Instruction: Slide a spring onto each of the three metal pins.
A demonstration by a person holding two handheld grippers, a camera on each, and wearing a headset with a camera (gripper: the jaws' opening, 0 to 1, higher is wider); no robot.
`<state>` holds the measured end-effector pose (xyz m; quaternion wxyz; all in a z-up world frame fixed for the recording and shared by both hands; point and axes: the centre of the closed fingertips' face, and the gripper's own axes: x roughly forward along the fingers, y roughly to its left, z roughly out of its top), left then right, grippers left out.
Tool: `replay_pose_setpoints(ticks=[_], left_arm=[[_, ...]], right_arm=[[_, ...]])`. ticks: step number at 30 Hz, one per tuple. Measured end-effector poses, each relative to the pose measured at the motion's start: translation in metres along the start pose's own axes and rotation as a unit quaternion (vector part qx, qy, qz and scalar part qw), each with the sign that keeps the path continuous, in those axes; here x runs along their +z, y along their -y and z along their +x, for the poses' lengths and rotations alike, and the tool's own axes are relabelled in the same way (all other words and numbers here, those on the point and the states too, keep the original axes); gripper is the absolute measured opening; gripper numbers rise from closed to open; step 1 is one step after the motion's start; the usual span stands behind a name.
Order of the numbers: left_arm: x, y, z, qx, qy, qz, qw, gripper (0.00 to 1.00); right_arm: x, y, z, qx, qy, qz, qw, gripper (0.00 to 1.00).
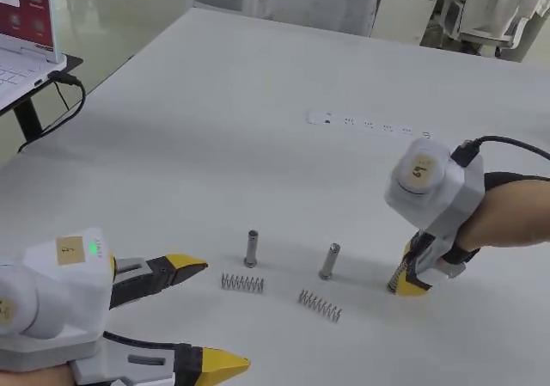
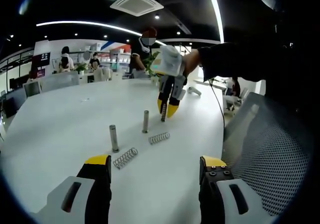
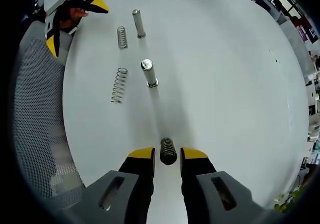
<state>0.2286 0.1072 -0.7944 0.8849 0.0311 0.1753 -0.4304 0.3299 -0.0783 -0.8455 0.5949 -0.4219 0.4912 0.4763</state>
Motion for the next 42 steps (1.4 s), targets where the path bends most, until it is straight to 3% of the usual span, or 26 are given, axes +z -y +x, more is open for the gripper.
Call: replay_pose_setpoints(ticks=[20,42], left_arm=[[0.001,0.002,0.002,-0.006,0.0,0.003,1.0,0.68],[0.004,0.004,0.003,-0.013,0.002,0.009,0.9999,0.68]], right_arm=[[-0.022,-0.016,0.001,0.008,-0.001,0.026,0.9996,0.21],[-0.015,-0.055,-0.001,0.031,0.013,0.031,0.999,0.2]])
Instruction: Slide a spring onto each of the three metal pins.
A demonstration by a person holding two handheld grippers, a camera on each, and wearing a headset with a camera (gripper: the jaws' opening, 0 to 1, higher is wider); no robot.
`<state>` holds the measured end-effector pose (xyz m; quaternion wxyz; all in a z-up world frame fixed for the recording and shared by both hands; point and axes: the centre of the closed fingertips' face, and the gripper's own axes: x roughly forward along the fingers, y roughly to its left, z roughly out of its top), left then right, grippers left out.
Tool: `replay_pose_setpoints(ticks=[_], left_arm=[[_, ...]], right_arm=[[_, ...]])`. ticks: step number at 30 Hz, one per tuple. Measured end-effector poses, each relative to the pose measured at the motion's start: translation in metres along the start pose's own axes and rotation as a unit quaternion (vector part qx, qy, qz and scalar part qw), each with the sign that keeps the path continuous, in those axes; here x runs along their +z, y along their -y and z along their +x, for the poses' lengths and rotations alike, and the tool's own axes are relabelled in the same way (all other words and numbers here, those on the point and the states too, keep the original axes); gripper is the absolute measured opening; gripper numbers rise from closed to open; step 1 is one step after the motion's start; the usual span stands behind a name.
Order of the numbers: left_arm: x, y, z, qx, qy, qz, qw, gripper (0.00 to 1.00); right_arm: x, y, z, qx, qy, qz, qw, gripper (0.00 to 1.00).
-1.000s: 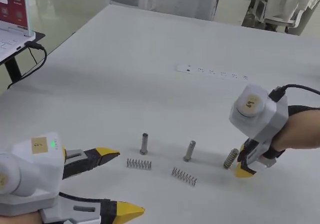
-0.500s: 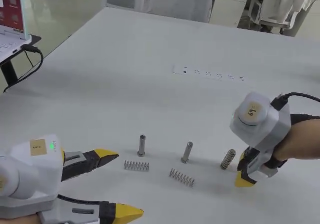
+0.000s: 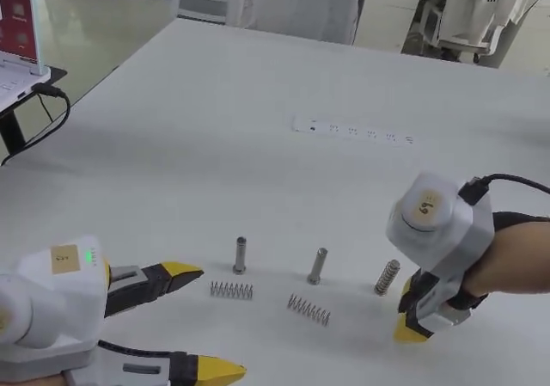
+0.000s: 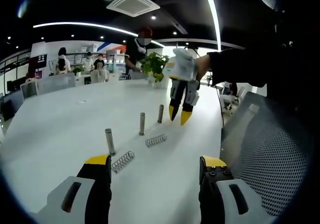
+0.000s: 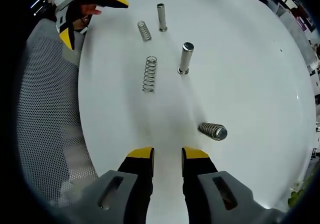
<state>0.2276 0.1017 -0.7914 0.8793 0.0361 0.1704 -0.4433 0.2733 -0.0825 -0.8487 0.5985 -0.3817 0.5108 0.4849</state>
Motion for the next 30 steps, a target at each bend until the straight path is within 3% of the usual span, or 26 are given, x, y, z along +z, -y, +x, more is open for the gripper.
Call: replay_pose_setpoints(ticks=[12,30], left_arm=[[0.003,0.002,-0.002,-0.001,0.003,0.002,1.0,0.67],[0.002,0.002,-0.001,0.0,0.003,0.001,1.0,0.67]], right_arm=[[0.025,-0.021,-0.002,0.012,0.019,-0.024,0.9995,0.2],[0.062,-0.024,0.007,0.001,0.041,-0.06,0.9974,0.19]])
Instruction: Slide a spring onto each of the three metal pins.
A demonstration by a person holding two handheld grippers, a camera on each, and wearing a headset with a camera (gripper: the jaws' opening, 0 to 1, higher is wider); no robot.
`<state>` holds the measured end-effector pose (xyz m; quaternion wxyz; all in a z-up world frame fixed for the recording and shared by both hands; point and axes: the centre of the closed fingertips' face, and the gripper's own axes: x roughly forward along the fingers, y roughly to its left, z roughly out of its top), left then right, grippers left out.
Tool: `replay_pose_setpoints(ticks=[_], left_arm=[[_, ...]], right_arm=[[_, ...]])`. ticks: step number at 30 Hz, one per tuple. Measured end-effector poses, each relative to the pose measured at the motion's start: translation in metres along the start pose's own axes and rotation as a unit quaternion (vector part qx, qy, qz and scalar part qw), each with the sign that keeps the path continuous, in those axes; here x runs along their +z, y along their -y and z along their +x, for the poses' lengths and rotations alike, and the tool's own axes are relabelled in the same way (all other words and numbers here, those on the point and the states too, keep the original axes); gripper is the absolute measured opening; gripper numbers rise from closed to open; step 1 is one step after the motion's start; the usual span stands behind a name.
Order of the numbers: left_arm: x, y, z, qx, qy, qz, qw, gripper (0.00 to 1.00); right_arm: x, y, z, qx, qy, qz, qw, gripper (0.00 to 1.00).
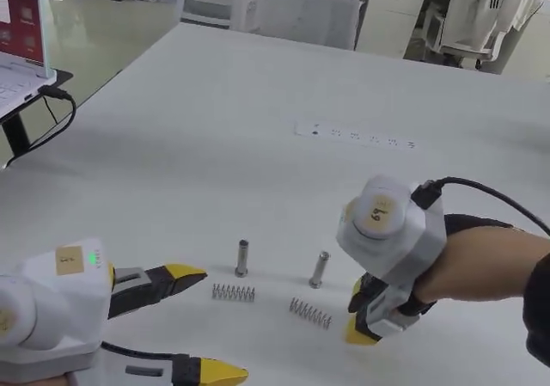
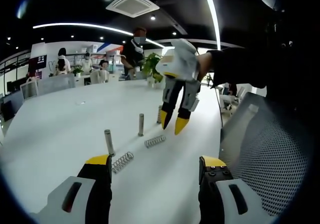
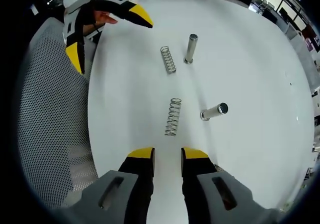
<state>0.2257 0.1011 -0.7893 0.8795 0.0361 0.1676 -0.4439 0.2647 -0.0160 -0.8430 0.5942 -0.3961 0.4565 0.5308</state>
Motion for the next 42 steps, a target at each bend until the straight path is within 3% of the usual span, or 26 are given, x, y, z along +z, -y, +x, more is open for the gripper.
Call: replay_pose_setpoints(ticks=[11,33,42], left_arm=[[-0.002,0.0,0.001,0.0,-0.002,-0.002,1.0,0.66],[-0.003,0.0,0.002,-0.002,-0.003,-0.004,1.0,0.66],[-0.002,0.002,0.004,-0.005,-0.005,-0.004,1.0,0.65]], right_arm=[[0.013,0.0,0.012,0.004,0.007,-0.007,0.9999,0.19],[0.016,0.003,0.022,0.0,0.004,-0.005,1.0,0.16],[0.016,0.006,0.023,-0.014,0.002,-0.02,0.9997,0.1]])
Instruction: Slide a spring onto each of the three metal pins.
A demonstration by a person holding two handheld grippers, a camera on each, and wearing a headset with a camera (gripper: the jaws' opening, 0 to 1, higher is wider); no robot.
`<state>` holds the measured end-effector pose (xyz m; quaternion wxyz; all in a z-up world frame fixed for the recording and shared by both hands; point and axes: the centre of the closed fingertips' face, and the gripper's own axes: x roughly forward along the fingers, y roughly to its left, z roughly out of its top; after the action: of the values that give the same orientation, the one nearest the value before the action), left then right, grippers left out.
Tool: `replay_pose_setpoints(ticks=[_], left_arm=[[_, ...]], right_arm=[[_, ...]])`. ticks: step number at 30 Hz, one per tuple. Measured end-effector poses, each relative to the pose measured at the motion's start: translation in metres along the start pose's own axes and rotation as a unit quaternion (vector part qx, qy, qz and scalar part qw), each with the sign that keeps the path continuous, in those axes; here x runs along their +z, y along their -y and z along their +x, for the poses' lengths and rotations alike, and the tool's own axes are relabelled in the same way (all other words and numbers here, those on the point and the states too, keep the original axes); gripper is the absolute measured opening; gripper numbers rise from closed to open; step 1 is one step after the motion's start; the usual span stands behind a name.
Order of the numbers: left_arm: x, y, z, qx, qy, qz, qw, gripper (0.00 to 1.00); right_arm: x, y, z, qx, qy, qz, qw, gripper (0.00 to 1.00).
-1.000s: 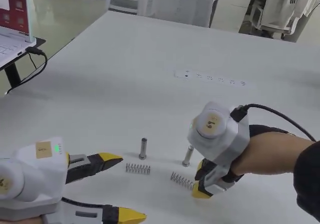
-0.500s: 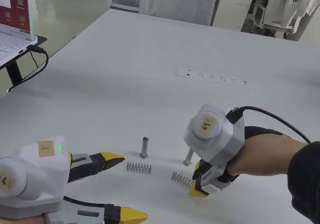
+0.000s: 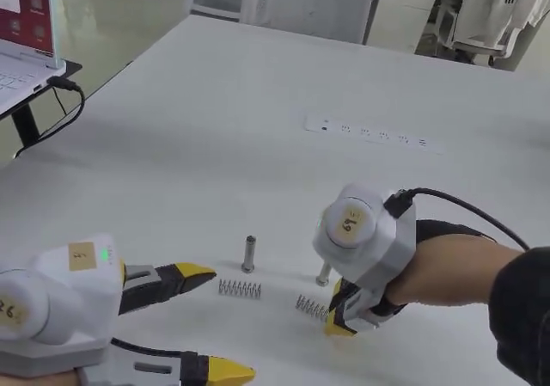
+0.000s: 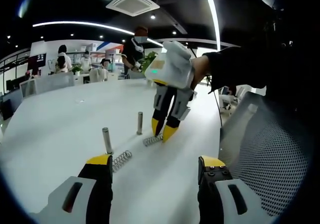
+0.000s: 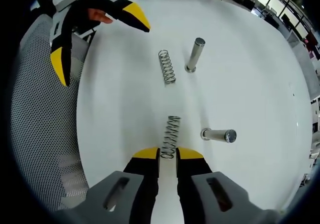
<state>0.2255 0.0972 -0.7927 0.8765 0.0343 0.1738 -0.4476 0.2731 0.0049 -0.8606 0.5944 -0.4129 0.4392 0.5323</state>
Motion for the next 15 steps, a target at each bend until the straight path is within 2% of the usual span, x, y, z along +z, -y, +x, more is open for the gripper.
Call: replay_pose_setpoints(ticks=[7,15], left_arm=[[-0.0004,0.0013,0.0011,-0.004,-0.002,0.002,1.0,0.65],[-0.0004,0.0034,0.0025,-0.01,-0.005,0.006,0.9999,0.64]], right_arm=[[-0.0004,0.0016,-0.0008,-0.008,0.001,-0.008,0.9999,0.09],[0.0007,-0.003,-0.0091,-0.004,0.002,-0.005,1.0,0.09]])
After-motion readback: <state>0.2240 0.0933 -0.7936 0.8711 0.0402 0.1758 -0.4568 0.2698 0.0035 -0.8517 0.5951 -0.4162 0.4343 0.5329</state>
